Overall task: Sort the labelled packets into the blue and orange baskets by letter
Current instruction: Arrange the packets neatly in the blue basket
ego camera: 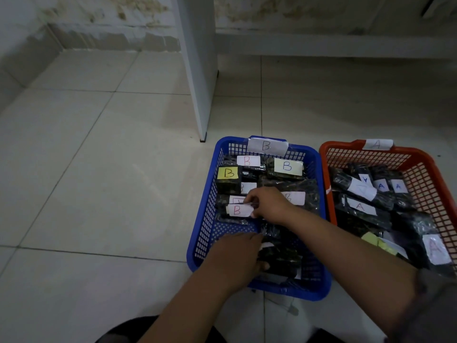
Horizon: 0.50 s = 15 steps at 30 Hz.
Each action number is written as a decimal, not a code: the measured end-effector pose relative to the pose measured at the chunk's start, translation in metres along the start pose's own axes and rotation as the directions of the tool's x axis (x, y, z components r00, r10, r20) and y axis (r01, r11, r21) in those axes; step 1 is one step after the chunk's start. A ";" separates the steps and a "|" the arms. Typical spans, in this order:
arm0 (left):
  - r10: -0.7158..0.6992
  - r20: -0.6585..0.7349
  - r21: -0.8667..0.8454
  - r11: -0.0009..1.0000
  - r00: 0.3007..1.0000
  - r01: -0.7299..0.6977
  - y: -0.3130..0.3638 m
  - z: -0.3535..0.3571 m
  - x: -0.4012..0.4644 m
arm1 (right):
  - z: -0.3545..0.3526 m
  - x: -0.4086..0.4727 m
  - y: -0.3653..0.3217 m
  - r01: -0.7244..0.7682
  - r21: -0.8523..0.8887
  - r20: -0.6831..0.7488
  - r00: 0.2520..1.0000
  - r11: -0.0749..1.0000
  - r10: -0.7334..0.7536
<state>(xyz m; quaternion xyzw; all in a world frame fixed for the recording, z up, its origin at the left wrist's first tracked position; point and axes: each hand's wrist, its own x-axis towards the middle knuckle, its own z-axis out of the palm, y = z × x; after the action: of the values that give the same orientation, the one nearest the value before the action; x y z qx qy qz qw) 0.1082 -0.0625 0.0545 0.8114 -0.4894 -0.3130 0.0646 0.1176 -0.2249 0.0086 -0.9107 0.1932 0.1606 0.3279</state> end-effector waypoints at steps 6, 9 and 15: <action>-0.019 0.066 0.011 1.000 0.998 0.018 0.002 -0.002 0.006 | 0.018 0.004 0.002 0.127 -0.383 -0.016 0.989 0.915 -0.144; -0.006 0.097 -0.049 0.999 0.995 0.011 0.001 -0.005 0.007 | 0.022 0.004 0.004 0.160 -0.565 -0.027 0.977 0.809 -0.212; -0.056 0.125 -0.200 0.977 0.991 0.081 -0.015 -0.014 0.014 | 0.008 -0.004 0.008 0.136 -0.191 -0.040 0.988 0.972 -0.147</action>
<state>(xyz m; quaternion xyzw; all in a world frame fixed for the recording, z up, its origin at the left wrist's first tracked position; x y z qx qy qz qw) 0.1322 -0.0692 0.0530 0.7969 -0.4292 -0.4112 0.1075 0.1093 -0.2240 0.0000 -0.9530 0.1205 0.1298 0.2457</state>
